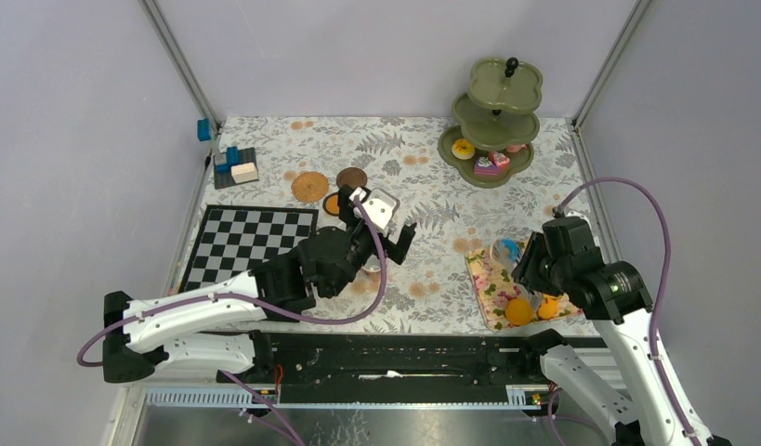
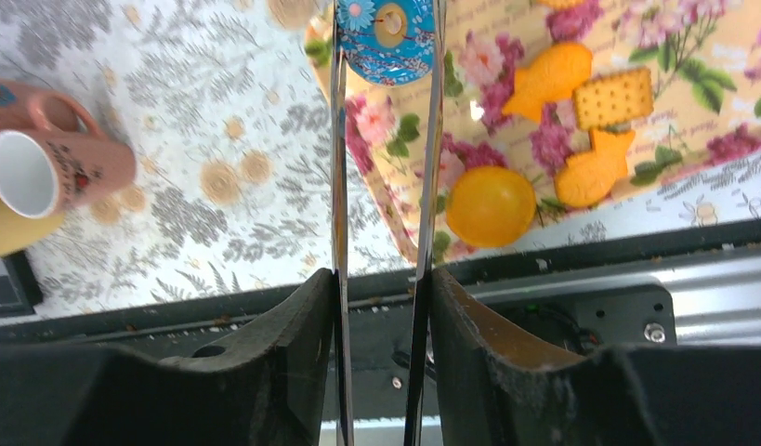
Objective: Serve the afternoon tea
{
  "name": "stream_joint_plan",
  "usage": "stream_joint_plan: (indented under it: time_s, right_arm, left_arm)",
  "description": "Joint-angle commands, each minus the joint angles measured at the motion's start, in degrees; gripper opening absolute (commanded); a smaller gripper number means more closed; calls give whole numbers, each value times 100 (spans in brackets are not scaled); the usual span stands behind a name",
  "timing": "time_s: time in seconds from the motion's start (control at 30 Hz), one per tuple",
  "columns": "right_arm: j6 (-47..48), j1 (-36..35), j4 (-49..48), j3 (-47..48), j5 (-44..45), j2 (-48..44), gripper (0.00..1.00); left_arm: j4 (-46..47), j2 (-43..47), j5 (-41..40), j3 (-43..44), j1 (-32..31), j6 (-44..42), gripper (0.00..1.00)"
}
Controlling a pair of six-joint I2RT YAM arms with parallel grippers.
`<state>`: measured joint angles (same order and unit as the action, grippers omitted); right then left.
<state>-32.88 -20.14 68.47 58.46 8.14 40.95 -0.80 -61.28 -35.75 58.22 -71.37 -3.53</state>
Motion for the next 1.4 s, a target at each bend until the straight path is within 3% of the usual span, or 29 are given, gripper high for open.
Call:
stream_joint_plan:
  time_s: [0.0,0.47,0.7,0.93,1.37]
  right_arm:
    - [48,-25,-962,392,418,275,39]
    - [1016,4,-2440,1718,1906,1886,41]
    - [1364,1026,-3798,1819,815,2735,41]
    - [1576,1472,-4723,2023,574,3652,41]
    - [1672,1877,-5117,2688,338,4714,41]
  left_arm:
    - [-68,-73,-50,119,9,-35,99]
    - [721,257,-439,-737,18,-438,99]
    - [798,357,-377,-812,25,-445,99]
    - [754,368,-275,-803,27,-351,99]
    - [828,371,-372,-847,78,-465,99]
